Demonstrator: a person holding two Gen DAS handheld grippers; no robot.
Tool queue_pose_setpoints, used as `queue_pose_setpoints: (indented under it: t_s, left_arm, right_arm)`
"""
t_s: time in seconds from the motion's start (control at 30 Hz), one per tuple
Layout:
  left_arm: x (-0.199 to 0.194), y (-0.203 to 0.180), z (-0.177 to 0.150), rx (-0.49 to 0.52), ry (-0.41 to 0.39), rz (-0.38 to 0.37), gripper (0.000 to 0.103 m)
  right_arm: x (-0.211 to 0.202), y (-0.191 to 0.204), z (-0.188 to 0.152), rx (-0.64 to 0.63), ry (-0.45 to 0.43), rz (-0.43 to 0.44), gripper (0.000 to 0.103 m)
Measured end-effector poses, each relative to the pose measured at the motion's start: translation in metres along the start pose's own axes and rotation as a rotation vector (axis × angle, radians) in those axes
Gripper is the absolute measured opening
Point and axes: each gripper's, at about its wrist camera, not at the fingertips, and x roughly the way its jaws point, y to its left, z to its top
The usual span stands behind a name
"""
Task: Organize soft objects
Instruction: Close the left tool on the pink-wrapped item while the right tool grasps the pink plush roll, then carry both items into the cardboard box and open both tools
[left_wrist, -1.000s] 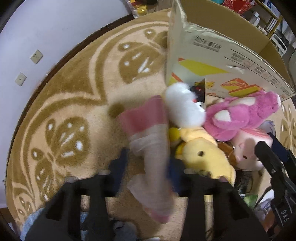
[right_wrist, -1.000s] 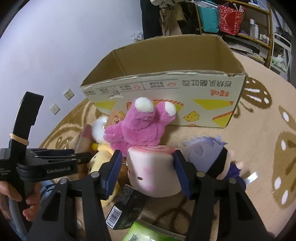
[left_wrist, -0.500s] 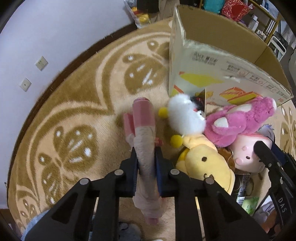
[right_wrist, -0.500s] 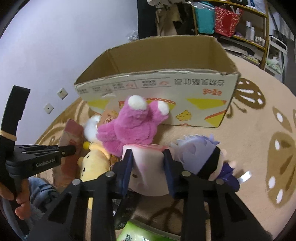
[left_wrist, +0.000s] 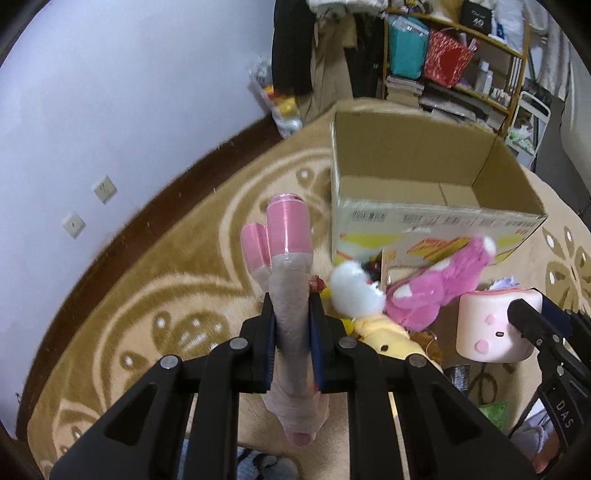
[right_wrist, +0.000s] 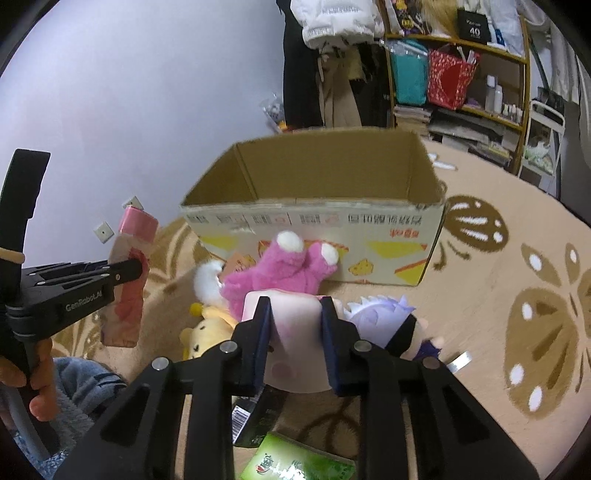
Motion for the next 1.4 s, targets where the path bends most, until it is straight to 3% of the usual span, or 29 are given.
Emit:
queue_pose_setpoints:
  t_s: [0.43,0.57,0.9,1.4]
  left_arm:
    - [-0.049,0.006,0.028,0.064,-0.178,0.048,0.014]
    - [-0.058,0.013,0.042,0.042,-0.17,-0.011,0.014]
    - [-0.056,0.006,0.075,0.078,-0.2,0.033,0.014]
    - [-0.033,-0.017,0.131,0.1,-0.265,-0.039,0.014]
  right_arm:
    - [-0.041,-0.003,0.02,0.006,-0.13,-0.023,0.027]
    - [-0.047,-0.004,0.036,0.008,-0.165,-0.011,0.027]
    - [-0.04,0.008,0.076,-0.05,-0.208,0.007,0.027]
    - [-0.006,-0.023,0.123,-0.052,-0.221,0.0,0.027]
